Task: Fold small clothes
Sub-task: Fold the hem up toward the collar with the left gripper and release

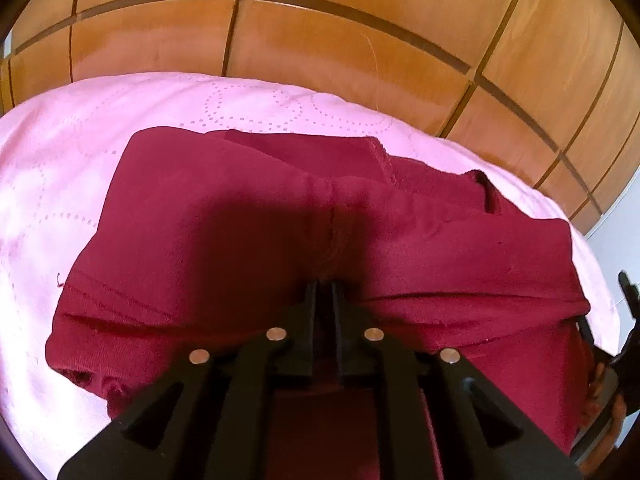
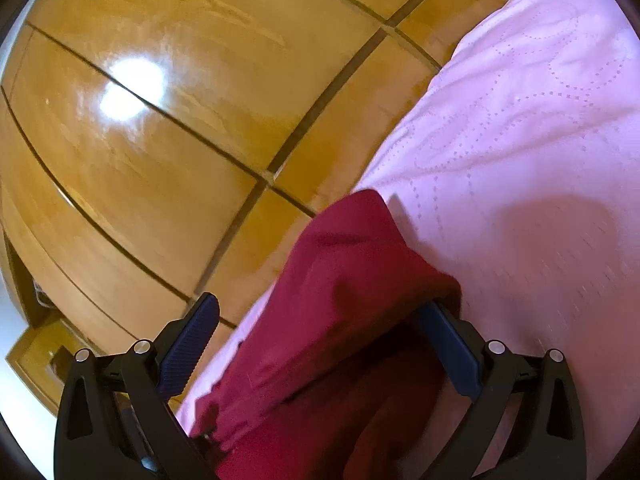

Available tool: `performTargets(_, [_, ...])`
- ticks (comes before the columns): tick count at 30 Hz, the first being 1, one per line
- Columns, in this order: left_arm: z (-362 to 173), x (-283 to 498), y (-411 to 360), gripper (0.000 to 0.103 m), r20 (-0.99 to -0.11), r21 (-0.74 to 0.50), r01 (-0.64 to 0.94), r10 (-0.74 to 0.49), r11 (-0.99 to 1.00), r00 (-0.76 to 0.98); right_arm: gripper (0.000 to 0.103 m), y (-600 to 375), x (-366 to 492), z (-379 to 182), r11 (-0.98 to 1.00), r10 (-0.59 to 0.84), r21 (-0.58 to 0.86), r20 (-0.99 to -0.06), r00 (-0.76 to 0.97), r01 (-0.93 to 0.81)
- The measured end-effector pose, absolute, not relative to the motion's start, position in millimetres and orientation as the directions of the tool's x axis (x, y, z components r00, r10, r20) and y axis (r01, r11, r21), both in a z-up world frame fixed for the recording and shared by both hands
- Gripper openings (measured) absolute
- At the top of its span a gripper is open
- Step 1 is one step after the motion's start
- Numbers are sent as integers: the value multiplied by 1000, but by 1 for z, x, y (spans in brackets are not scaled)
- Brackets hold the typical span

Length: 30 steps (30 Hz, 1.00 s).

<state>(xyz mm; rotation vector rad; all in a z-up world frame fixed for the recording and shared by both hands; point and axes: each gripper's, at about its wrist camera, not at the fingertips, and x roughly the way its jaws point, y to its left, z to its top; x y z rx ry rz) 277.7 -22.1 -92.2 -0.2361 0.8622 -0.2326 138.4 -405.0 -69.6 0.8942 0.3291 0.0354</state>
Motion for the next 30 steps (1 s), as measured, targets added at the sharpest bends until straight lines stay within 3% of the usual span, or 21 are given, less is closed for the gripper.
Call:
performTargets(2, [-91, 271, -20, 29, -697, -306, 117, -306, 945, 649, 99, -401, 133, -67, 653, 182, 745, -325, 928, 133])
performTargets(3, [-90, 267, -20, 47, -684, -311, 124, -313, 942, 659, 99, -397, 129, -63, 679, 195, 720, -367, 910, 145])
performTargets(5, [-86, 261, -17, 69, -661, -311, 120, -305, 943, 686, 99, -389, 124, -55, 734, 208, 662, -431, 878, 151])
performTargets(9, [-88, 267, -22, 70, -675, -305, 109, -295, 946, 677, 99, -376, 113, -24, 850, 114, 510, -421, 900, 131])
performTargets(13, [-90, 268, -30, 74, -695, -261, 115, -269, 958, 667, 99, -376, 116, -3, 864, 141, 500, -339, 930, 51])
performTargets(21, [-95, 273, -41, 81, -721, -200, 125, -232, 972, 653, 99, -372, 208, -12, 852, 316, 522, -457, 832, -37])
performTargets(23, [-97, 275, -46, 82, -733, -162, 121, -202, 979, 649, 99, -378, 232, -28, 850, 308, 527, -518, 798, 13])
performTargets(25, [-98, 277, -50, 83, -740, -141, 123, -187, 982, 646, 99, -398, 246, -48, 862, 184, 481, -591, 785, 160])
performTargets(27, [-99, 278, -49, 84, -740, -142, 125, -189, 982, 645, 99, -424, 245, -67, 813, 153, 535, -577, 803, 229])
performTargets(29, [-100, 278, -46, 84, -738, -155, 127, -200, 980, 645, 99, -436, 233, -70, 753, 179, 623, -503, 846, 211])
performTargets(30, [-100, 278, -46, 85, -737, -159, 128, -204, 979, 645, 99, -436, 228, -69, 764, 149, 601, -519, 842, 235])
